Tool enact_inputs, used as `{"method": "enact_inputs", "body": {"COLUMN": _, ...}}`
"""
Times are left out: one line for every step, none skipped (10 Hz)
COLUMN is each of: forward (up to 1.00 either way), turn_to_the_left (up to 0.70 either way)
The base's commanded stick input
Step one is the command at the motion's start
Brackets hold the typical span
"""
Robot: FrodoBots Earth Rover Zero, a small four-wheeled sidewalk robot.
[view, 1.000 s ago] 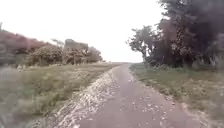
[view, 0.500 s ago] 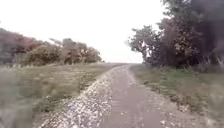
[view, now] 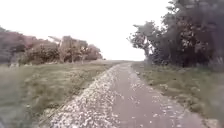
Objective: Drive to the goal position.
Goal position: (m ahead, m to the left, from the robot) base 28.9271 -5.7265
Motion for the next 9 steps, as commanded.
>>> {"method": "enact_inputs", "body": {"forward": 1.00, "turn_to_the_left": -0.22}}
{"method": "enact_inputs", "body": {"forward": 1.00, "turn_to_the_left": -0.22}}
{"method": "enact_inputs", "body": {"forward": 1.00, "turn_to_the_left": -0.14}}
{"method": "enact_inputs", "body": {"forward": 1.00, "turn_to_the_left": -0.05}}
{"method": "enact_inputs", "body": {"forward": 1.00, "turn_to_the_left": 0.00}}
{"method": "enact_inputs", "body": {"forward": 1.00, "turn_to_the_left": 0.00}}
{"method": "enact_inputs", "body": {"forward": 1.00, "turn_to_the_left": 0.00}}
{"method": "enact_inputs", "body": {"forward": 1.00, "turn_to_the_left": 0.00}}
{"method": "enact_inputs", "body": {"forward": 1.00, "turn_to_the_left": 0.00}}
